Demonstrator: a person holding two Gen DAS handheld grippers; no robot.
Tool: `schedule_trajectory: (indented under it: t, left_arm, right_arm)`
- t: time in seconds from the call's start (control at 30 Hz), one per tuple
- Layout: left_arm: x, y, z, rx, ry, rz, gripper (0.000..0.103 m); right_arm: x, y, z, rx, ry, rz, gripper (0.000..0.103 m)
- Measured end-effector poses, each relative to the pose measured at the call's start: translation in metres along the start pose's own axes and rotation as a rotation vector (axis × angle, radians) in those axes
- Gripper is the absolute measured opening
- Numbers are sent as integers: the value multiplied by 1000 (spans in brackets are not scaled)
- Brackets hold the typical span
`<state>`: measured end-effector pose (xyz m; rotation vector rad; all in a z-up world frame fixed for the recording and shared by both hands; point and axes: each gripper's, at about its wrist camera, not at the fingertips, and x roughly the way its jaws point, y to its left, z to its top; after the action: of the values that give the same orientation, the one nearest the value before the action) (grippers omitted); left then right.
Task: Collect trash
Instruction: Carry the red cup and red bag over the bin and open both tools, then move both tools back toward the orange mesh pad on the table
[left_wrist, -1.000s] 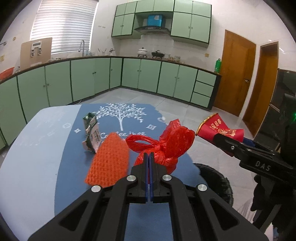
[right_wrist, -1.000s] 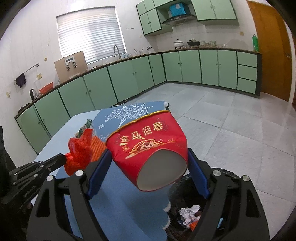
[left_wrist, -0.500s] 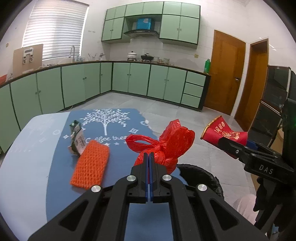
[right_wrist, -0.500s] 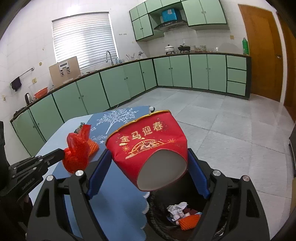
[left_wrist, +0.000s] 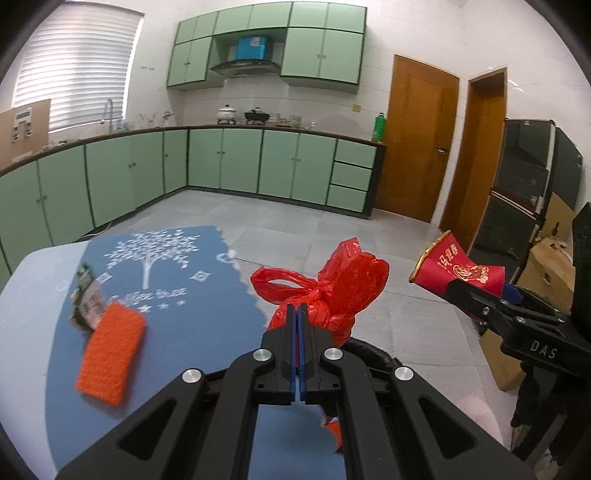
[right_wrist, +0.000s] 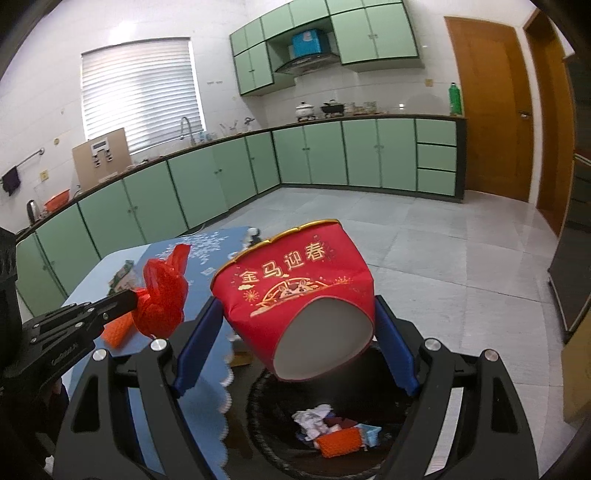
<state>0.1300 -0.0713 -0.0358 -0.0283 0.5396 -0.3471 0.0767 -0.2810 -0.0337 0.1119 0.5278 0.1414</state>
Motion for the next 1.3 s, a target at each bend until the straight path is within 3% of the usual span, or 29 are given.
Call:
schedule_trajectory:
  t: [0.4,0.83,0.93,1.0,1.07,1.13,1.3]
  left_arm:
    - [58,-44,1,37,50,-57,1]
    - [127,-62,-12,49,184,-89,2]
    - [137,-61,-14,43,202,-95,11]
    - [139,-59,-15,35,209,-93,31]
    - [136,-58,-14,26,201,-89,42]
    - [131,-54,-12,24,188,-77,45]
    - [112,-37,-5,-18,156,-51,69]
  right_arm:
    - [15,-56,-20,48,36,-96,78]
    - [70,-97,-50,91,162,-149,80]
    - [82,-107,-58,113,195,-159,84]
    - [85,-111,-62,129,203,-172,88]
    - [85,-115,-64,145,209,-174,90]
    - [82,-117,-65,161,207,-181,91]
    - [68,-115,-61,187,184,-191,94]
